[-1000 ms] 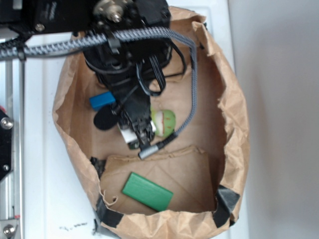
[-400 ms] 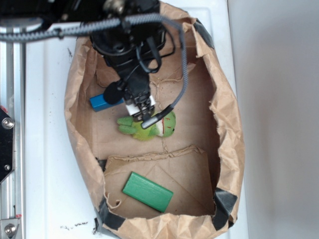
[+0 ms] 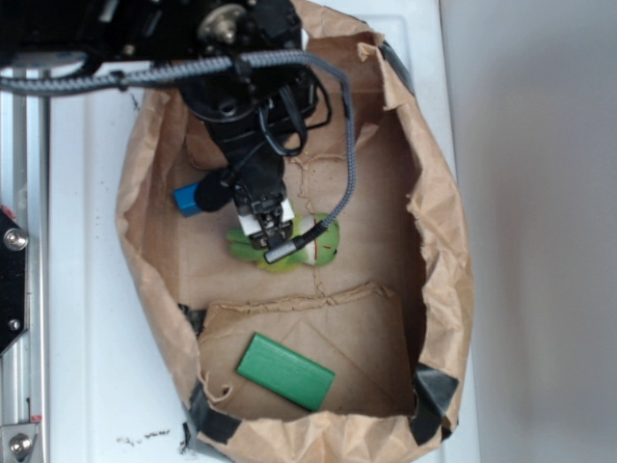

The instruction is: Grab the blue block.

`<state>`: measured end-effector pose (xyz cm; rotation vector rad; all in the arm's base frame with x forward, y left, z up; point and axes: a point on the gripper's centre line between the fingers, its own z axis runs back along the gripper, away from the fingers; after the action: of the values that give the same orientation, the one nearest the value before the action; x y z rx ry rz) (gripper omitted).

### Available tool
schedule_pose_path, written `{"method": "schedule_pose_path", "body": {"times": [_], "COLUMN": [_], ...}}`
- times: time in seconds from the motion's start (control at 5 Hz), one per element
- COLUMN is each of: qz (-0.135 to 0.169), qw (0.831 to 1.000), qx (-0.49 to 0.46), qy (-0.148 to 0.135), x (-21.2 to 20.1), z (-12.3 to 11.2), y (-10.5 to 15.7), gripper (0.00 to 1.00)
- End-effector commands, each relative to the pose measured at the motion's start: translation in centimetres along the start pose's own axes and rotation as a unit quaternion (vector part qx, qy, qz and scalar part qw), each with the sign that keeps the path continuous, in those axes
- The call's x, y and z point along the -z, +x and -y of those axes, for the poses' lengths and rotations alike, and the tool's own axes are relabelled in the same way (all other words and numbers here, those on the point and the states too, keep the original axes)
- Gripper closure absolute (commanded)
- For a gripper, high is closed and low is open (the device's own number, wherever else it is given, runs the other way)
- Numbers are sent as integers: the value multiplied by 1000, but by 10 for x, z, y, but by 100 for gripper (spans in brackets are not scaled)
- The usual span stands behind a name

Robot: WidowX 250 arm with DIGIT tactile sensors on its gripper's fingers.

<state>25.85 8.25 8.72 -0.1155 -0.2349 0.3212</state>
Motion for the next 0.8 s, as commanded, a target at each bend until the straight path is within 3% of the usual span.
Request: {"method": "schedule_pose_path", "body": {"times": [0.0,0.4,0.6], "qz": [25,25,33], "qw": [1000,1000,998], "qx": [6,6,42], "qy": [6,6,28], "x": [-17,-17,-8], "z": [-15,-15,-29], "y": [12,12,-12], "gripper": [0,0,0]}}
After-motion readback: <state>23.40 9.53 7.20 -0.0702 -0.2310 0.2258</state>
